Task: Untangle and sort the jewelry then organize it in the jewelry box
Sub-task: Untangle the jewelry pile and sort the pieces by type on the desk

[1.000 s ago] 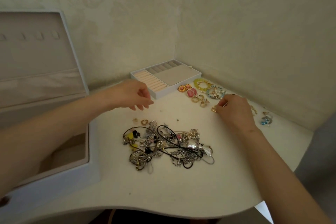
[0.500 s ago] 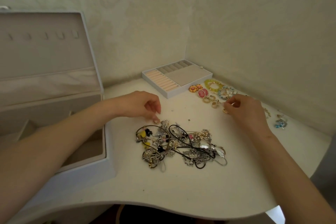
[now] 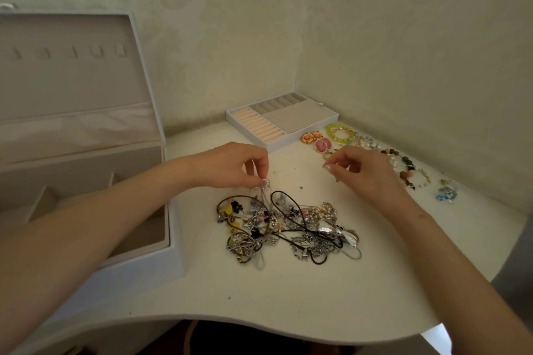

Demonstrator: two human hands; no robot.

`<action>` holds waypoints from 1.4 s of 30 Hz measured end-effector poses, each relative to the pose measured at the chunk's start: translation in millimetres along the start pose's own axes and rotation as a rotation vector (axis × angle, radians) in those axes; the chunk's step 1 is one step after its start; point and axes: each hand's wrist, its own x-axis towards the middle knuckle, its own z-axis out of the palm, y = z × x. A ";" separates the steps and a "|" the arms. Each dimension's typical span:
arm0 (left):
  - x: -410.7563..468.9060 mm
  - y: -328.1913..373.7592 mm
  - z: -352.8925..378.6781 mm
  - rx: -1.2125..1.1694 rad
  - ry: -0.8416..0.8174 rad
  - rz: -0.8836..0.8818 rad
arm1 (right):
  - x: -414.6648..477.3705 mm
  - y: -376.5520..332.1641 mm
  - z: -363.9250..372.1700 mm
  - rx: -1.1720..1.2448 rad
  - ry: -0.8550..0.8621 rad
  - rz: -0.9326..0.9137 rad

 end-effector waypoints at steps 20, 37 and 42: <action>-0.6 12.2 -6.4 -0.487 0.035 -0.022 | 6.7 -64.5 23.2 0.301 -0.316 -0.064; -3.1 11.4 -7.6 -0.623 -0.044 -0.087 | -0.2 -52.9 24.5 0.531 -0.224 0.021; -4.2 11.7 -9.2 -0.494 -0.060 -0.054 | -0.4 -53.7 23.8 0.544 -0.234 0.015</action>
